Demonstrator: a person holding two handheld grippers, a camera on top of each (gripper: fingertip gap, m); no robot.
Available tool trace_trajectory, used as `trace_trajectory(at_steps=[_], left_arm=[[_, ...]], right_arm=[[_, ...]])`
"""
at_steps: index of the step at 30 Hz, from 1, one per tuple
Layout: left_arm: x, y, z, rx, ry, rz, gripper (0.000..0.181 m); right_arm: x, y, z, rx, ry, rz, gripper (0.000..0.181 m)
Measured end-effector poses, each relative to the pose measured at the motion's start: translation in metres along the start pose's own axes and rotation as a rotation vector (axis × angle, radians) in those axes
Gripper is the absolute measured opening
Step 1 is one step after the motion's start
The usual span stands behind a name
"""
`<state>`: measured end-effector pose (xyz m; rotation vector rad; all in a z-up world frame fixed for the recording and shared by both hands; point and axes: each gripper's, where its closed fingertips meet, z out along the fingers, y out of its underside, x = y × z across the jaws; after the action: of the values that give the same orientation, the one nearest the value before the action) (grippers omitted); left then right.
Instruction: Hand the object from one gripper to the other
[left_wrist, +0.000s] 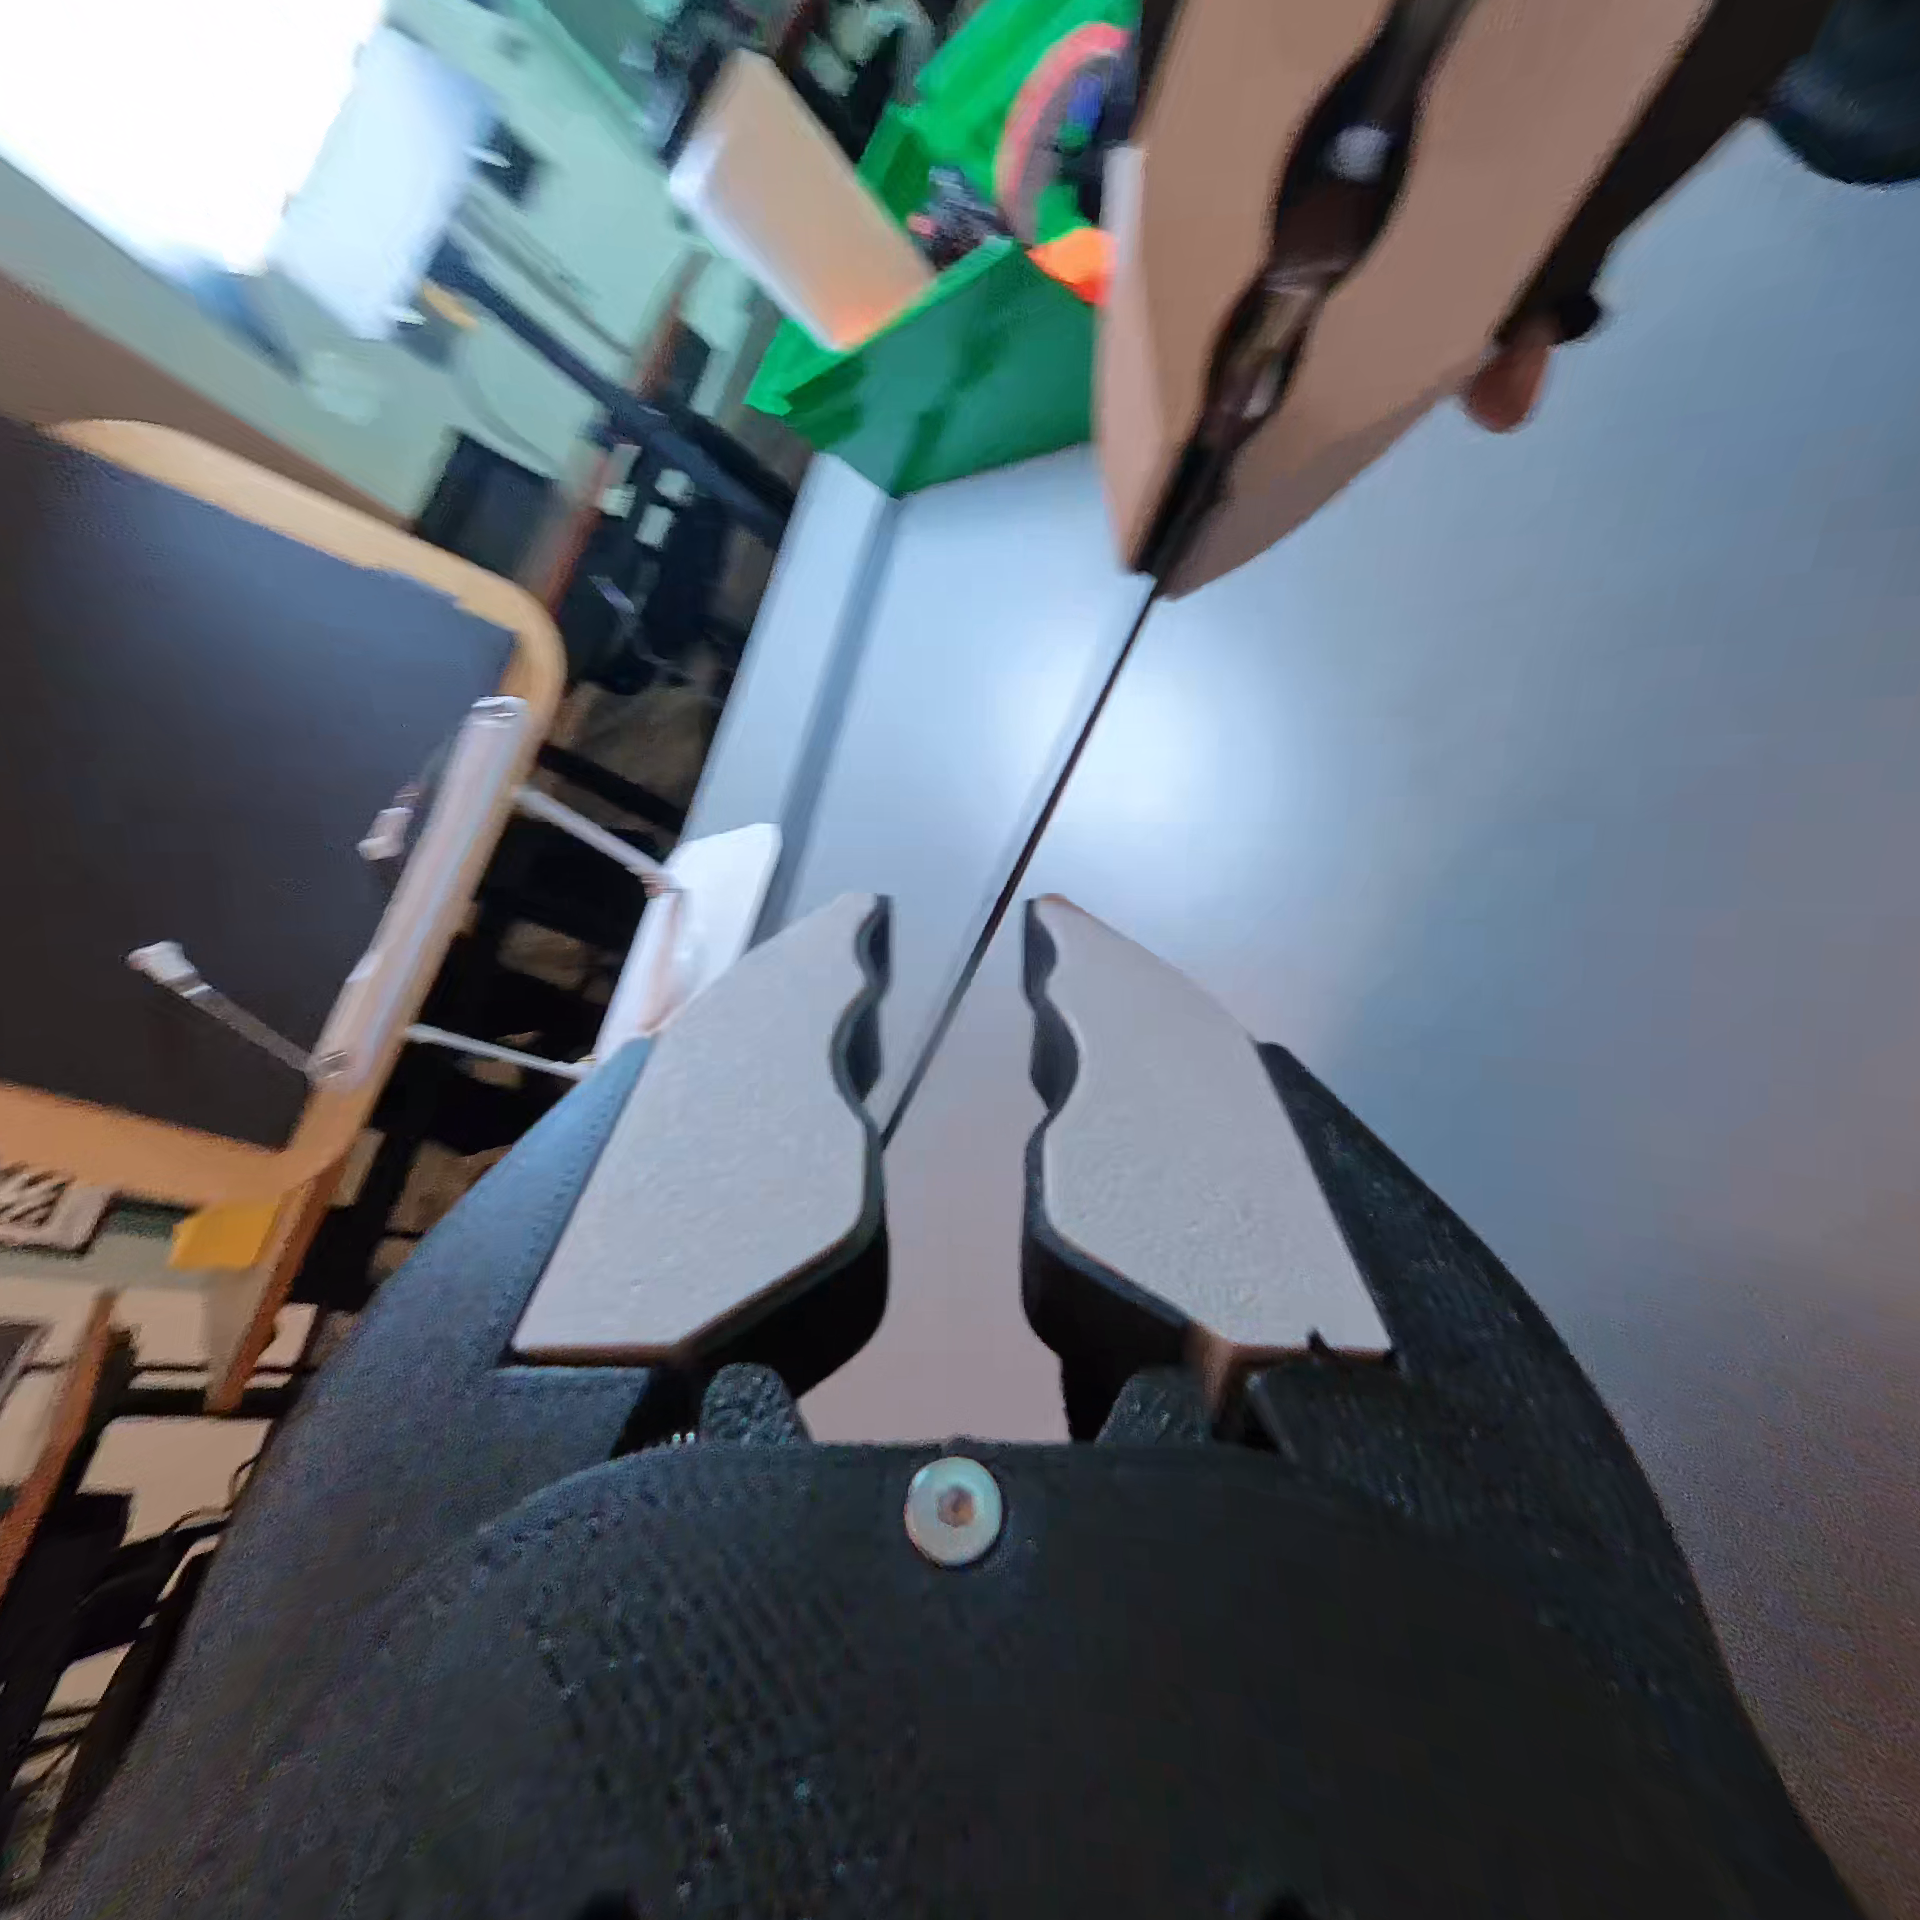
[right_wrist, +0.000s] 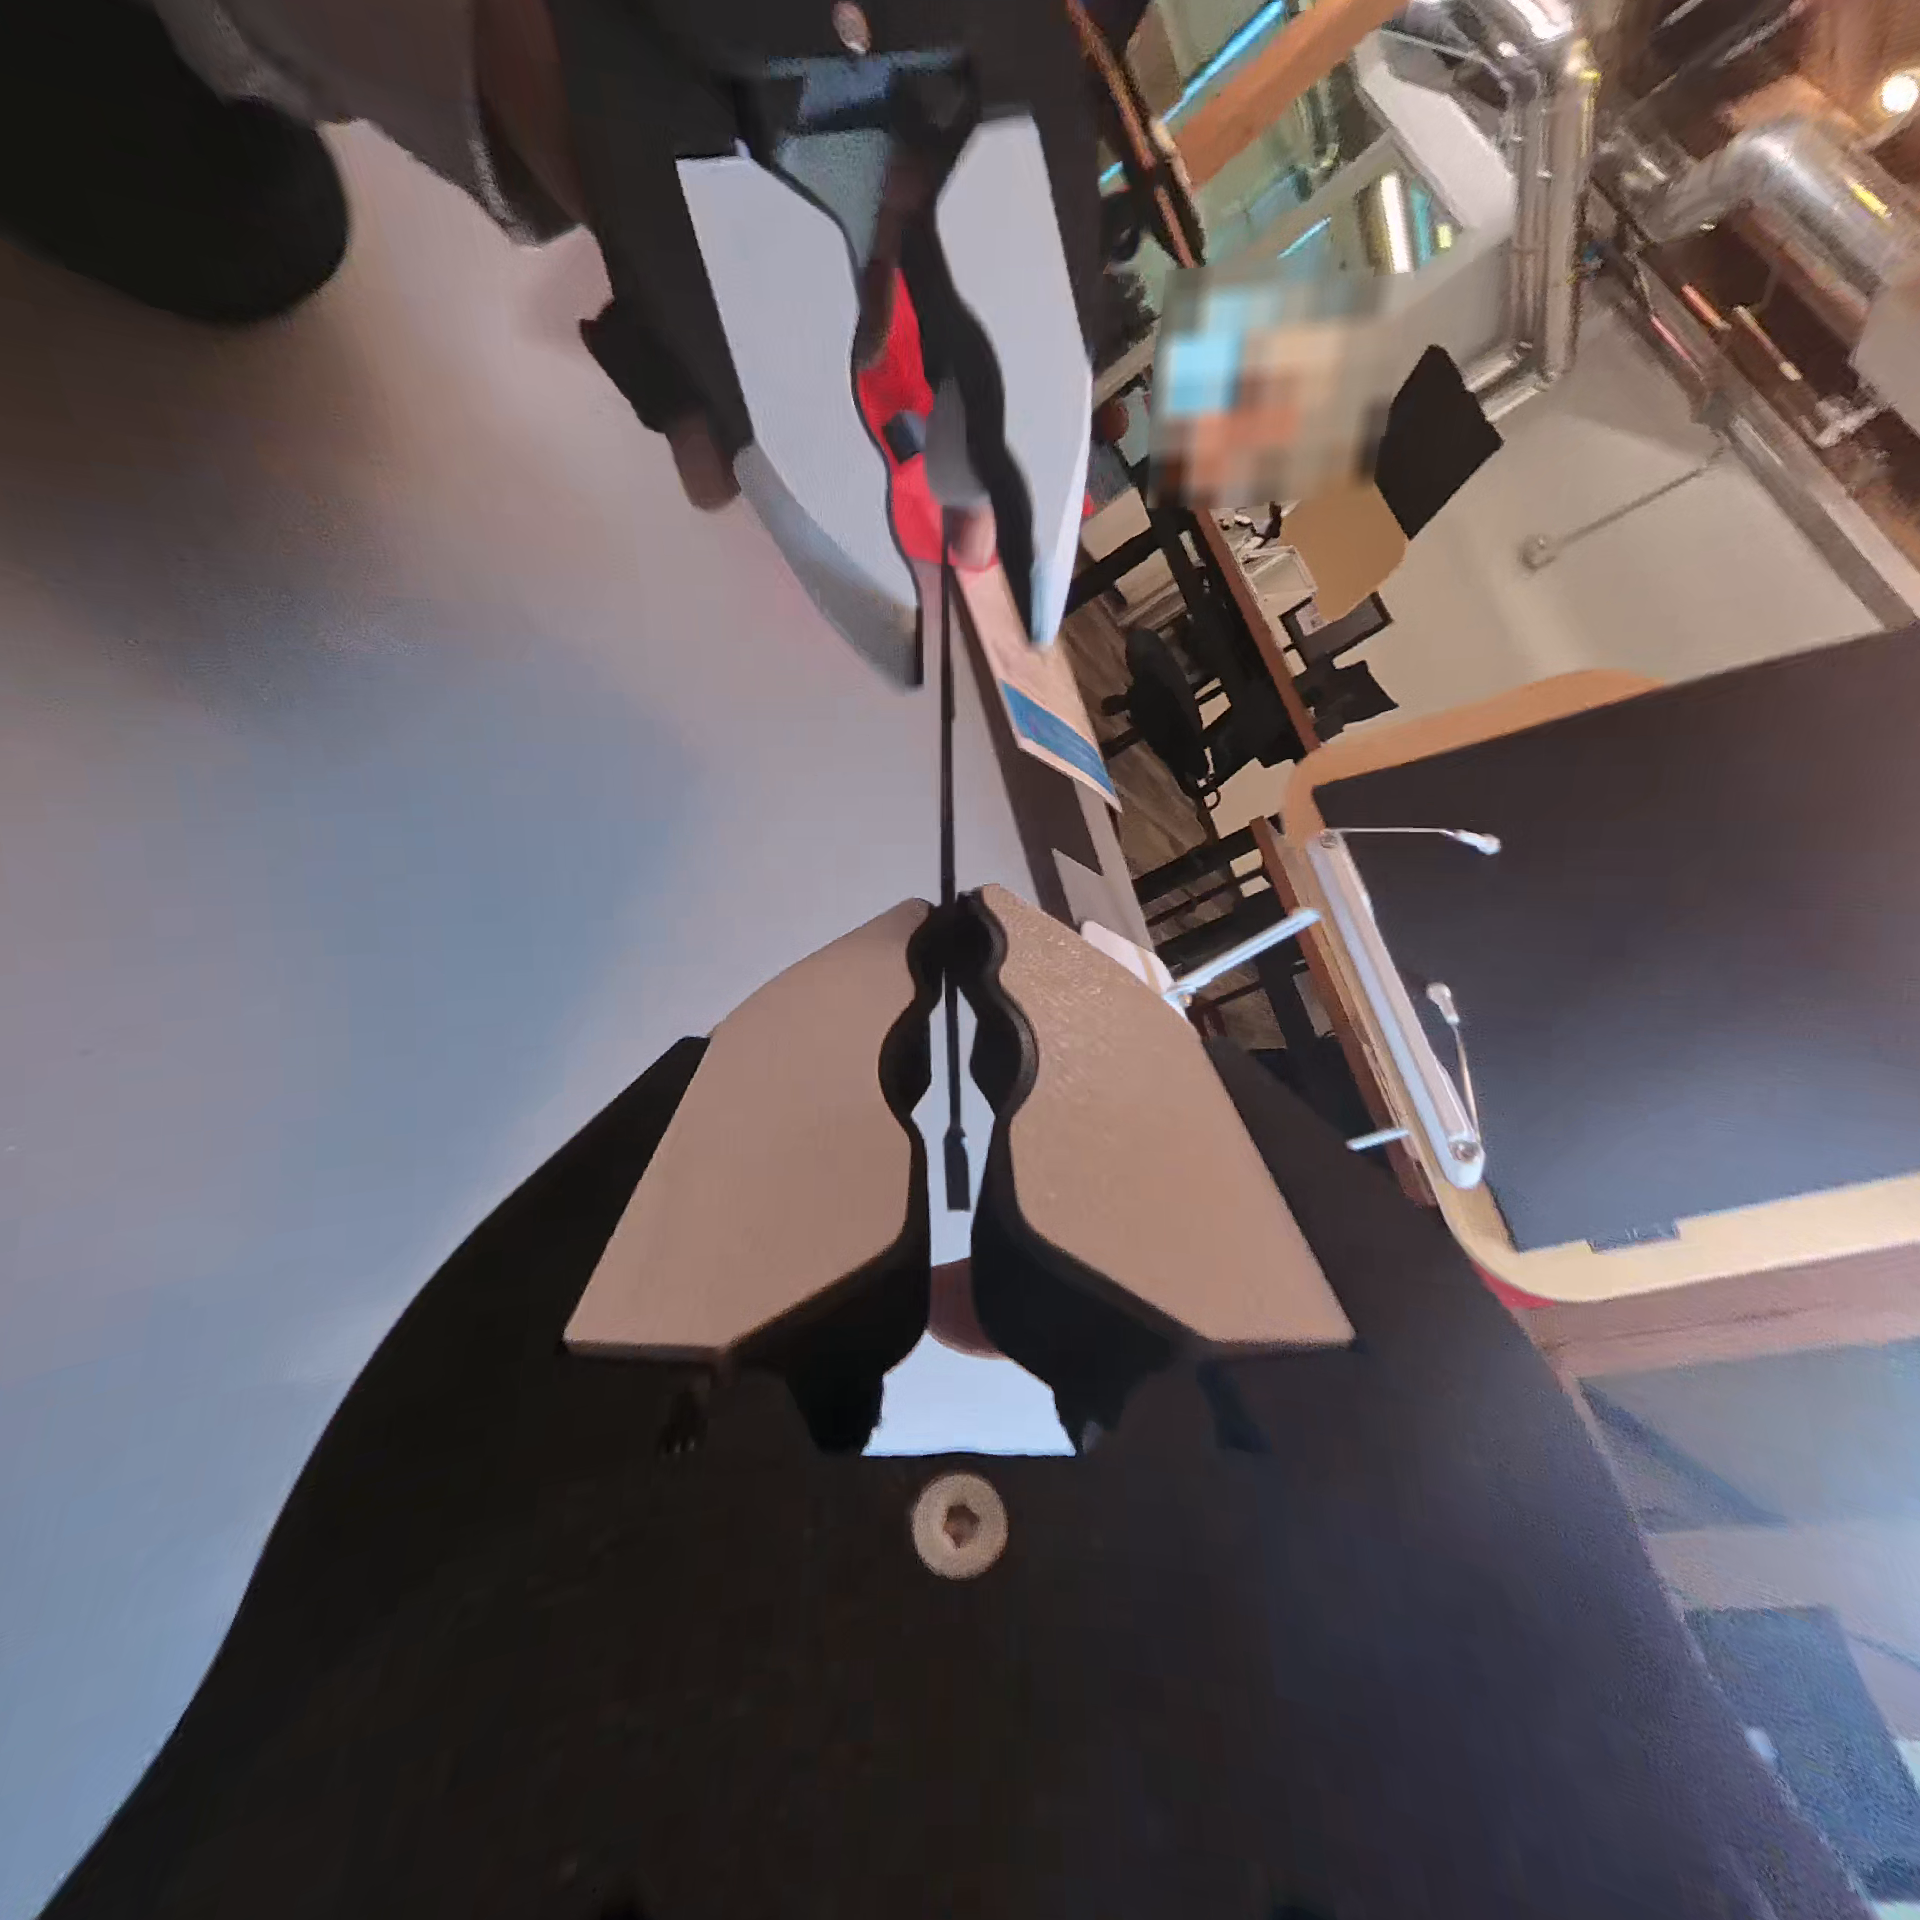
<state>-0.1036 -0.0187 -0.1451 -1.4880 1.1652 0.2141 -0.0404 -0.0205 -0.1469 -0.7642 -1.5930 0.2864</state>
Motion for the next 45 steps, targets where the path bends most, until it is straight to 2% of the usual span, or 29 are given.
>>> trace_trajectory(at_steps=[1, 3, 5, 7, 9, 11, 13, 17, 19, 20, 23, 25, 27, 29, 32, 35, 38, 40, 43, 45], left_arm=[[-0.017, -0.001, -0.006, 0.026, -0.074, -0.01, 0.026], [-0.047, -0.003, -0.023, 0.097, -0.18, -0.068, 0.03], [-0.064, -0.004, -0.036, 0.193, -0.172, -0.236, 0.032], [-0.074, -0.004, -0.042, 0.334, -0.076, -0.509, 0.035], [-0.073, -0.01, -0.044, 0.503, 0.102, -0.777, 0.037], [-0.068, -0.019, -0.043, 0.639, 0.244, -0.941, 0.038], [-0.058, -0.032, -0.042, 0.717, 0.313, -0.982, 0.037], [-0.027, -0.067, -0.036, 0.761, 0.405, -0.927, 0.031], [-0.019, -0.082, -0.038, 0.793, 0.419, -0.908, 0.018], [-0.02, -0.086, -0.041, 0.805, 0.402, -0.901, 0.004], [-0.027, -0.077, -0.042, 0.716, 0.393, -0.89, 0.002], [-0.035, -0.065, -0.043, 0.659, 0.31, -0.815, 0.002], [-0.041, -0.048, -0.04, 0.532, 0.169, -0.65, 0.002], [-0.046, -0.03, -0.035, 0.371, 0.011, -0.43, 0.002], [-0.044, -0.014, -0.027, 0.175, -0.142, -0.123, 0.002], [-0.031, -0.009, -0.017, 0.054, -0.232, 0.179, 0.002], [-0.014, -0.012, -0.009, -0.011, -0.292, 0.479, 0.002], [0.002, -0.02, -0.004, -0.004, -0.295, 0.616, 0.002], [0.023, -0.033, 0.001, 0.042, -0.276, 0.721, 0.002], [0.03, -0.04, 0.002, 0.061, -0.269, 0.745, 0.002]], right_arm=[[0.007, 0.002, -0.004, 0.015, 0.015, 0.035, 0.002], [0.02, 0.006, -0.013, 0.057, 0.019, 0.143, 0.002], [0.036, 0.004, -0.025, 0.141, 0.043, 0.282, 0.002], [0.055, -0.005, -0.039, 0.286, 0.057, 0.476, 0.001], [0.074, -0.016, -0.056, 0.474, 0.055, 0.697, 0.002], [0.088, -0.024, -0.071, 0.657, 0.026, 0.895, 0.002], [0.093, -0.029, -0.078, 0.79, -0.012, 1.041, 0.001], [0.086, -0.04, -0.068, 0.905, -0.099, 1.201, 0.002], [0.07, -0.047, -0.053, 0.883, -0.17, 1.237, 0.001], [0.062, -0.048, -0.047, 0.859, -0.194, 1.23, 0.003], [0.049, -0.033, -0.027, 0.67, -0.219, 1.233, 0.007], [0.043, -0.01, -0.014, 0.485, -0.199, 1.213, 0.018], [0.042, 0.009, -0.011, 0.387, -0.207, 1.242, 0.027], [0.046, 0.016, -0.014, 0.382, -0.215, 1.318, 0.031], [0.044, 0.012, -0.014, 0.407, -0.25, 1.429, 0.03], [0.04, -0.003, -0.013, 0.516, -0.431, 1.764, 0.03], [0.025, -0.004, -0.004, 0.505, -0.507, 1.879, 0.03], [0.019, -0.008, -0.001, 0.503, -0.548, 1.916, 0.031], [0.005, -0.012, 0.006, 0.434, -0.569, 1.91, 0.032], [0.003, -0.017, 0.004, 0.457, -0.602, 1.921, 0.02]])
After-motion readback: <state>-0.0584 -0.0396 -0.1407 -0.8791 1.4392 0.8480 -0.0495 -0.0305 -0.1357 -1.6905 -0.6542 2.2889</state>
